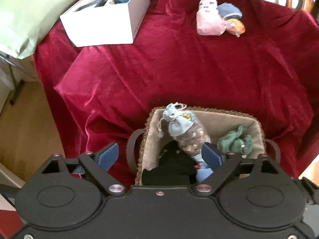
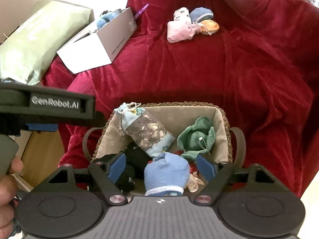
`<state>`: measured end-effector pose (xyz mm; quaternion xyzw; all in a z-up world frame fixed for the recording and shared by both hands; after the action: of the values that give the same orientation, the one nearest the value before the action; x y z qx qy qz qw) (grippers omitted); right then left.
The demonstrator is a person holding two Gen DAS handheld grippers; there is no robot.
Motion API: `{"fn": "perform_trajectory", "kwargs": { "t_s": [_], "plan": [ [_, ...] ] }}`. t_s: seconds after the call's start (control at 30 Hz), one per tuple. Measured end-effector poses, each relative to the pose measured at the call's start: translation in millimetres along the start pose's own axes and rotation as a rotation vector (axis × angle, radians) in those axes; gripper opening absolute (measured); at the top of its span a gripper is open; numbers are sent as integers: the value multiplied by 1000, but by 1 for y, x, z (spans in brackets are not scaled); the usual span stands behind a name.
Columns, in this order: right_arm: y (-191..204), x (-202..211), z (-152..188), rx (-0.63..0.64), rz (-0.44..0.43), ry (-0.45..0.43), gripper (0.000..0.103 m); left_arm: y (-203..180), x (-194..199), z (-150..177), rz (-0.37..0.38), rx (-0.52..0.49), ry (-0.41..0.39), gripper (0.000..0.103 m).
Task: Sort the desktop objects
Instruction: 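Open the left tool over the basket while the right tool drops the blue hat, then move both tools back toward the remaining pile of items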
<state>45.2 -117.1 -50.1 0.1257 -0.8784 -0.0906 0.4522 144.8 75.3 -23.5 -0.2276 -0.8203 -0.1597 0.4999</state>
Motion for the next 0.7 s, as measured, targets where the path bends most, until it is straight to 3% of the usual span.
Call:
{"fn": "perform_trajectory", "kwargs": {
  "t_s": [0.17, 0.33, 0.7],
  "plan": [
    [-7, 11, -8, -6, 16, -27, 80, 4, -10, 5, 29, 10, 56, 87],
    [-22, 25, -23, -17, 41, -88, 91, 5, -23, 8, 20, -2, 102, 88],
    [-54, 12, -44, -84, 65, -8, 88, 2, -35, 0, 20, -27, 152, 88]
  ]
}}
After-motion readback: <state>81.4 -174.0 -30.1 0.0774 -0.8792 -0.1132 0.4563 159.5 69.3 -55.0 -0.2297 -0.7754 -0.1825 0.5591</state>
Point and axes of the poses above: each gripper's, at about its wrist camera, not at the fingertips, and x roughly against the way its jaws point, y to its left, z to its underside, the point moved 4 cm from there along -x, roughly the way its jaws point, and after that the axes turned 2 degrees about -z, right-handed, at the moved point
